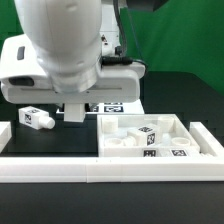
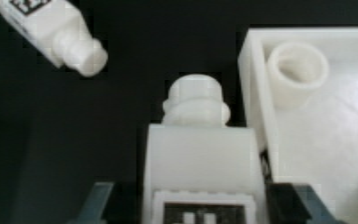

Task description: Assemble one leg

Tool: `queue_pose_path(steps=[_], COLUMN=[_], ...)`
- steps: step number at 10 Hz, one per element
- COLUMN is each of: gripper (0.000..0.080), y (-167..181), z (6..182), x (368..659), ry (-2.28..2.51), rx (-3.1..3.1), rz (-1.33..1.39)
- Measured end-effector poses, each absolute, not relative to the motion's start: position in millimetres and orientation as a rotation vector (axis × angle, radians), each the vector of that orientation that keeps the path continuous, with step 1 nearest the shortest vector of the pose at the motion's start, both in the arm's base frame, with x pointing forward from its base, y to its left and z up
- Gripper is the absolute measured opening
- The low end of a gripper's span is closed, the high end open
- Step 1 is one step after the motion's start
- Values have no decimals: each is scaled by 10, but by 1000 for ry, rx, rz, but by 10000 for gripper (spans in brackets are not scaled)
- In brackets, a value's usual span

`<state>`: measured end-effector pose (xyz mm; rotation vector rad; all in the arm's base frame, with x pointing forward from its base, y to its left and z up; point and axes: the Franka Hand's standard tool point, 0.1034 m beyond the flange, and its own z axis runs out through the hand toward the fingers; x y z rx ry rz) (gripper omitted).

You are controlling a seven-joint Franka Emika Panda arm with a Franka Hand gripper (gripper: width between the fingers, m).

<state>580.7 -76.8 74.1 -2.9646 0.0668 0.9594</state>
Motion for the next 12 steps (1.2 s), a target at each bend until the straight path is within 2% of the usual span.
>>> queue_pose_path(steps=[2, 3, 8, 10, 12], gripper=[284, 284, 284, 284, 284], y=[-482, -356, -293, 52, 298], z=[925, 959, 958, 1006, 1051], x=[5817, 5952, 6131, 6129, 6291], ry=[120, 162, 152, 155, 136], rx=[-3018, -3053, -3148, -3140, -3116], rz=[838, 712, 128, -83, -370])
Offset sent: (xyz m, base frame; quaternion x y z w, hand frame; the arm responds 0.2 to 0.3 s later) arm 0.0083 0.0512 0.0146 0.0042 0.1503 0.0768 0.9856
